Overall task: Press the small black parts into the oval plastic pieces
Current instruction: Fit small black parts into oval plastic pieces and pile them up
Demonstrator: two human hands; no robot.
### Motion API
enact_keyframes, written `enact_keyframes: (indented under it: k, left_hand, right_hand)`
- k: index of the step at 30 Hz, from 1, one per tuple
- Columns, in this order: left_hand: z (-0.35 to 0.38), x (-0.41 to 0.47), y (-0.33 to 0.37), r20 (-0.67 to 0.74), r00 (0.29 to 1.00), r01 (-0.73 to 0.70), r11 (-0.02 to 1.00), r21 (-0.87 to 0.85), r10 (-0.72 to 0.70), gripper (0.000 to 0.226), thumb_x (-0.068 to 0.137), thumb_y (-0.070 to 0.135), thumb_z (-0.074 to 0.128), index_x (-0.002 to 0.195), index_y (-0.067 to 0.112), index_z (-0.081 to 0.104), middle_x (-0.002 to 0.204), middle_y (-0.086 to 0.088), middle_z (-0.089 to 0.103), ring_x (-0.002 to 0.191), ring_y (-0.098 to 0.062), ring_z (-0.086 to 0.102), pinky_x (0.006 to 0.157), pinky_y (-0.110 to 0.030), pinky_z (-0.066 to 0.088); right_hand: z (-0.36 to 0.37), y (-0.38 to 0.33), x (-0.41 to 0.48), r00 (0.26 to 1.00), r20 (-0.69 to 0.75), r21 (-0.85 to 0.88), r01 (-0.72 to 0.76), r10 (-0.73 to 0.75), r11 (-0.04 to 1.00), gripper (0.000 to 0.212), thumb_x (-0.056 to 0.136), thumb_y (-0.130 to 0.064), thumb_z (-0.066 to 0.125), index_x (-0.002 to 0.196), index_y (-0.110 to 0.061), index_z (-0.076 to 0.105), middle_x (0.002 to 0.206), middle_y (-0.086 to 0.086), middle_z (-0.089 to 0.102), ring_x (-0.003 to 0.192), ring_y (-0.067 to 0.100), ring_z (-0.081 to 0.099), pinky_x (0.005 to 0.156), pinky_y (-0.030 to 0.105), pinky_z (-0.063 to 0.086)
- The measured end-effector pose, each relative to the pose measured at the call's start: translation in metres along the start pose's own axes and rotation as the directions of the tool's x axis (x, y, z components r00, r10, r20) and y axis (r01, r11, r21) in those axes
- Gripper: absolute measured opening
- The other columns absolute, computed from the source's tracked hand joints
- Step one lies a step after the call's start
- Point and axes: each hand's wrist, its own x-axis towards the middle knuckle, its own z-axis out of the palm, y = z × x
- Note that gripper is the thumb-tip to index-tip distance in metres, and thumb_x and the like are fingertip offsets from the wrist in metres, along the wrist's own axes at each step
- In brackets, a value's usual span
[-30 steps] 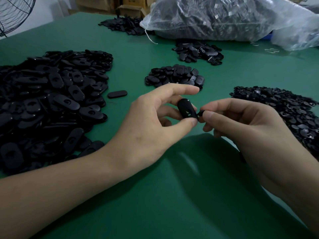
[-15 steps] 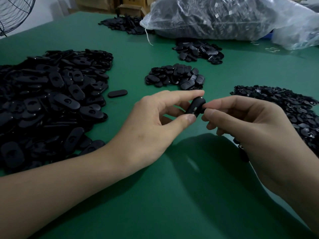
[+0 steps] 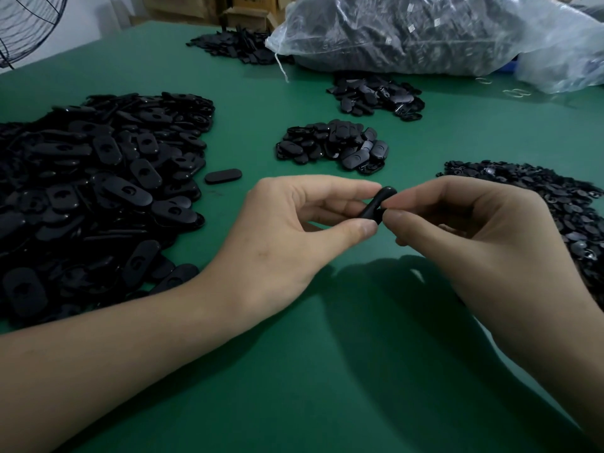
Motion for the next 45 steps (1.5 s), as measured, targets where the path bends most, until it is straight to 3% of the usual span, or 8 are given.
enact_keyframes:
  k: [8, 14, 21, 25, 29, 34, 39, 45]
  left_hand:
    - [0.001, 0.001, -0.001, 0.063, 0.997, 0.050, 0.977, -0.206, -0.038, 0.033, 0.084, -0.001, 0.078, 0.110, 0.018, 0.077, 0.099, 0.002, 0.080, 0.092, -0.010, 0.076, 0.080, -0.016, 0.055]
    - [0.001, 0.002, 0.002, 0.031, 0.994, 0.112, 0.956, -0.273, -0.108, 0.028, 0.086, 0.000, 0.075, 0.108, 0.017, 0.078, 0.098, 0.000, 0.080, 0.090, -0.010, 0.076, 0.067, -0.016, 0.055]
    - [-0.001, 0.003, 0.004, -0.029, 0.983, 0.161, 0.926, -0.342, -0.181, 0.018, 0.087, 0.011, 0.074, 0.104, 0.017, 0.078, 0.098, -0.003, 0.080, 0.091, -0.013, 0.077, 0.063, -0.015, 0.051]
    - [0.001, 0.004, 0.005, -0.084, 0.989, 0.090, 0.957, -0.275, -0.118, 0.016, 0.087, 0.009, 0.076, 0.103, 0.012, 0.077, 0.092, -0.001, 0.081, 0.084, -0.008, 0.076, 0.058, -0.014, 0.050]
    - [0.002, 0.002, 0.007, -0.125, 0.992, -0.034, 0.988, -0.148, 0.015, 0.017, 0.086, 0.006, 0.079, 0.095, 0.020, 0.076, 0.087, 0.001, 0.079, 0.080, -0.009, 0.075, 0.061, -0.014, 0.051]
    - [0.005, -0.003, 0.012, -0.135, 0.979, -0.145, 0.988, 0.057, 0.151, 0.021, 0.084, 0.011, 0.079, 0.093, 0.029, 0.074, 0.087, 0.008, 0.078, 0.081, -0.010, 0.075, 0.066, -0.040, 0.060]
    - [0.005, -0.006, 0.018, -0.136, 0.962, -0.215, 0.963, 0.161, 0.238, 0.025, 0.083, 0.008, 0.077, 0.093, 0.030, 0.072, 0.080, 0.012, 0.076, 0.081, -0.009, 0.075, 0.061, -0.036, 0.058]
    - [0.005, -0.008, 0.021, -0.137, 0.945, -0.259, 0.934, 0.246, 0.298, 0.022, 0.083, 0.008, 0.076, 0.094, 0.028, 0.073, 0.082, 0.013, 0.075, 0.083, -0.012, 0.075, 0.065, -0.031, 0.060]
  right_hand:
    - [0.002, -0.002, -0.005, 0.957, -0.053, -0.386, 0.245, -0.286, 0.889, 0.008, 0.087, -0.021, 0.074, 0.085, -0.029, 0.074, 0.074, -0.018, 0.068, 0.078, 0.005, 0.064, 0.069, 0.014, 0.045]
    - [0.001, 0.000, -0.005, 0.909, -0.001, -0.541, 0.350, -0.417, 0.765, 0.005, 0.093, -0.022, 0.074, 0.096, -0.024, 0.077, 0.079, -0.008, 0.068, 0.073, 0.015, 0.064, 0.071, 0.046, 0.052]
    - [0.005, 0.001, -0.006, 0.897, 0.054, -0.578, 0.387, -0.439, 0.719, 0.021, 0.096, -0.024, 0.062, 0.109, -0.023, 0.078, 0.078, -0.005, 0.068, 0.073, 0.023, 0.062, 0.070, 0.047, 0.050]
    - [0.004, 0.000, -0.008, 0.945, 0.047, -0.356, 0.319, -0.324, 0.878, 0.020, 0.096, -0.019, 0.068, 0.109, -0.029, 0.078, 0.086, -0.014, 0.073, 0.082, 0.012, 0.066, 0.074, 0.032, 0.050]
    - [0.005, -0.001, -0.005, 0.993, 0.007, 0.044, 0.117, -0.117, 0.992, 0.015, 0.092, -0.017, 0.071, 0.100, -0.029, 0.071, 0.082, -0.002, 0.074, 0.075, 0.015, 0.068, 0.071, 0.033, 0.054]
    - [0.010, 0.000, -0.004, 0.976, 0.163, 0.440, -0.204, 0.146, 0.874, 0.010, 0.091, -0.010, 0.070, 0.100, -0.013, 0.065, 0.072, 0.015, 0.067, 0.059, 0.016, 0.059, 0.060, 0.026, 0.049]
    - [0.015, -0.002, -0.006, 0.944, 0.277, 0.561, -0.310, 0.179, 0.768, 0.007, 0.079, -0.015, 0.070, 0.077, -0.022, 0.072, 0.076, 0.011, 0.068, 0.058, 0.017, 0.054, 0.057, 0.022, 0.049]
    - [0.016, -0.001, -0.006, 0.926, 0.333, 0.638, -0.358, 0.175, 0.681, 0.004, 0.077, -0.015, 0.070, 0.080, -0.016, 0.072, 0.077, 0.011, 0.067, 0.060, 0.015, 0.054, 0.058, 0.021, 0.050]
